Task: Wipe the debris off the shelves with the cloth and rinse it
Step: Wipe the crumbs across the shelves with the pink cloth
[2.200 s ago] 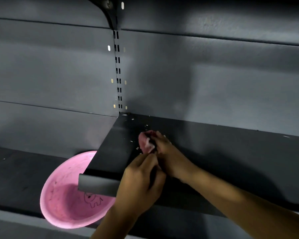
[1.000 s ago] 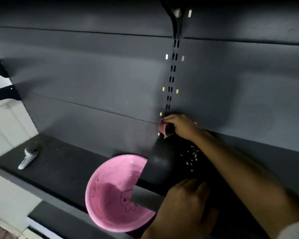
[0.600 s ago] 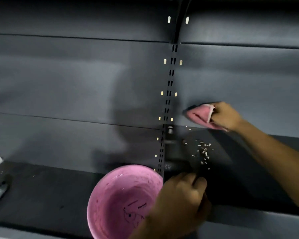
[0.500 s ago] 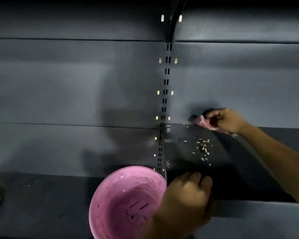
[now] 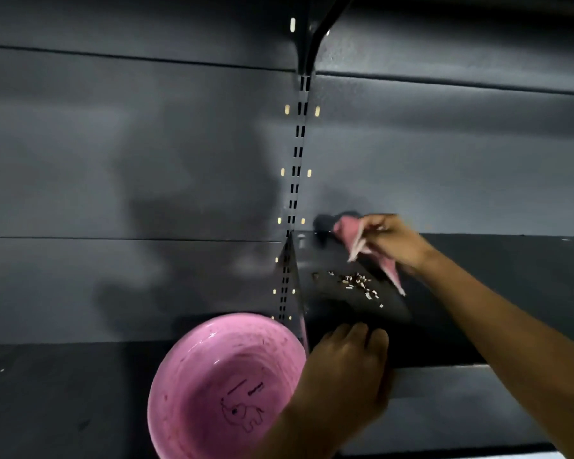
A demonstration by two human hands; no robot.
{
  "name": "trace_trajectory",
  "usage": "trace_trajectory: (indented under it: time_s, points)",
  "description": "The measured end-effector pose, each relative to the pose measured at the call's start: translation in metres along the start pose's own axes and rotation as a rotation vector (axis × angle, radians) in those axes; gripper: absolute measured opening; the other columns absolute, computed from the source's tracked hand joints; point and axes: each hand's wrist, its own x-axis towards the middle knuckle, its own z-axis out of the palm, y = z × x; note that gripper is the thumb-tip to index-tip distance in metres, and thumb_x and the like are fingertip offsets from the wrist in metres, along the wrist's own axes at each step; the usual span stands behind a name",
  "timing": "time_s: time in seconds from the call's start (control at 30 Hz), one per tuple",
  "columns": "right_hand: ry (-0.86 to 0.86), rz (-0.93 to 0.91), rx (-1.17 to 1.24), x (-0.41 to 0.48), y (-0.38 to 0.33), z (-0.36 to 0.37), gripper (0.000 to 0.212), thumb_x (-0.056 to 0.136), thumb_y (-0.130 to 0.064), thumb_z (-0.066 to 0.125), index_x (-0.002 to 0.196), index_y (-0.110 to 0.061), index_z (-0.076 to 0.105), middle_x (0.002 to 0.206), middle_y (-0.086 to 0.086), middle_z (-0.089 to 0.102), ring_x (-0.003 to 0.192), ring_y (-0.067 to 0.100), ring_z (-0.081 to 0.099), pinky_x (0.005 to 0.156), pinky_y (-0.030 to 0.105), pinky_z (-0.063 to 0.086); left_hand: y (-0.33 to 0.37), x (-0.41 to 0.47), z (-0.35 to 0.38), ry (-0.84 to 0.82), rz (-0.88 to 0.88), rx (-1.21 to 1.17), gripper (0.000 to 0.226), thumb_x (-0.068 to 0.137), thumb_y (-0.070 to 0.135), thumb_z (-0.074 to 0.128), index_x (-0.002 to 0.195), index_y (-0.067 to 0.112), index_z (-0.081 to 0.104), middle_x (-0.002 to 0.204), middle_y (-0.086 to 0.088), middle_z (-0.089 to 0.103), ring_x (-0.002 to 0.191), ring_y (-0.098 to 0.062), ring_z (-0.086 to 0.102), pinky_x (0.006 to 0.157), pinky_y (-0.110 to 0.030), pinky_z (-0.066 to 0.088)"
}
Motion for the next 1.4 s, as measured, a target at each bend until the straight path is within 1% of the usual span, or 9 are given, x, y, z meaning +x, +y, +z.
trace_trajectory:
  time_s: [0.07, 0.17, 0.3, 0.4, 0.53, 0.67, 0.83, 1.2, 1.4]
  points:
    - [0.123, 0.034, -0.002, -0.002, -0.001, -0.028, 0.035, 0.082, 0.018, 0.043, 0.064, -0.004, 0.062, 0.074, 0.005, 0.067, 0.063, 0.001, 0.065, 0.067, 0.02, 0.05, 0.0, 0.001, 0.001, 0.01, 0.008, 0.0, 0.015, 0.074, 0.026, 0.041, 0.072, 0.016, 0.052, 0.065, -0.001, 0.055, 0.057, -0.019, 0.055, 0.048, -0.021, 0.041]
    - [0.223, 0.187, -0.109, -0.016, 0.025, -0.053, 0.025, 0.085, 0.009, 0.045, 0.073, -0.004, 0.063, 0.072, 0.009, 0.062, 0.062, 0.014, 0.058, 0.057, 0.013, 0.047, -0.001, 0.002, 0.002, 0.016, 0.01, -0.011, 0.016, 0.074, 0.025, 0.042, 0.071, 0.016, 0.055, 0.065, -0.001, 0.055, 0.056, -0.019, 0.055, 0.048, -0.021, 0.041]
    - [0.252, 0.265, -0.185, -0.052, 0.049, -0.026, 0.024, 0.089, -0.021, 0.056, 0.108, -0.013, 0.067, 0.097, 0.003, 0.07, 0.092, 0.013, 0.061, 0.081, 0.025, 0.047, 0.002, 0.003, 0.001, -0.026, 0.03, 0.026, 0.019, 0.072, 0.026, 0.04, 0.072, 0.016, 0.056, 0.065, -0.001, 0.054, 0.057, -0.019, 0.054, 0.049, -0.021, 0.042]
    - [0.28, 0.164, -0.27, -0.049, 0.032, 0.005, 0.028, 0.09, -0.015, 0.051, 0.116, -0.016, 0.064, 0.113, 0.01, 0.069, 0.103, 0.016, 0.061, 0.076, 0.017, 0.038, 0.004, 0.005, 0.0, -0.012, 0.008, 0.056, 0.02, 0.073, 0.028, 0.039, 0.072, 0.017, 0.056, 0.066, -0.002, 0.055, 0.058, -0.02, 0.054, 0.049, -0.022, 0.041]
    - [0.23, 0.116, -0.174, -0.032, 0.009, 0.054, 0.027, 0.088, -0.006, 0.047, 0.107, -0.01, 0.066, 0.101, 0.011, 0.071, 0.092, 0.018, 0.065, 0.068, 0.016, 0.044, 0.005, 0.002, 0.0, -0.016, -0.025, 0.052, 0.023, 0.072, 0.029, 0.038, 0.073, 0.017, 0.057, 0.068, -0.003, 0.058, 0.059, -0.021, 0.056, 0.049, -0.023, 0.042]
    - [0.334, 0.207, 0.288, -0.025, -0.001, 0.063, 0.018, 0.085, 0.001, 0.053, 0.094, -0.004, 0.067, 0.075, 0.002, 0.066, 0.068, 0.013, 0.058, 0.07, 0.028, 0.046, -0.002, -0.003, -0.004, -0.003, -0.026, 0.027, 0.021, 0.073, 0.027, 0.04, 0.074, 0.015, 0.057, 0.069, -0.005, 0.057, 0.059, -0.023, 0.055, 0.049, -0.025, 0.042]
    - [0.458, 0.238, 0.143, -0.04, 0.014, 0.019, 0.02, 0.078, 0.001, 0.062, 0.096, -0.007, 0.068, 0.081, 0.008, 0.068, 0.073, 0.017, 0.059, 0.07, 0.032, 0.048, -0.011, -0.012, -0.008, 0.058, 0.0, -0.02, 0.012, 0.081, 0.021, 0.045, 0.074, 0.014, 0.051, 0.071, -0.005, 0.051, 0.064, -0.024, 0.051, 0.054, -0.03, 0.042]
    - [0.292, 0.161, -0.158, -0.037, -0.013, 0.066, 0.025, 0.089, -0.003, 0.042, 0.108, 0.001, 0.057, 0.102, 0.018, 0.063, 0.082, 0.021, 0.052, 0.074, 0.027, 0.04, -0.063, -0.03, -0.019, 0.16, -0.214, -0.142, 0.022, 0.089, 0.021, 0.041, 0.071, 0.012, 0.048, 0.068, -0.005, 0.049, 0.066, -0.018, 0.042, 0.059, -0.026, 0.03]
    - [0.209, 0.089, -0.119, -0.024, -0.036, 0.101, 0.026, 0.09, -0.002, 0.041, 0.11, -0.003, 0.057, 0.102, 0.017, 0.064, 0.069, 0.016, 0.058, 0.052, 0.015, 0.043, -0.086, -0.037, -0.018, 0.151, -0.308, -0.143, 0.02, 0.086, 0.025, 0.04, 0.069, 0.014, 0.043, 0.066, 0.006, 0.037, 0.058, -0.011, 0.033, 0.054, -0.022, 0.023]
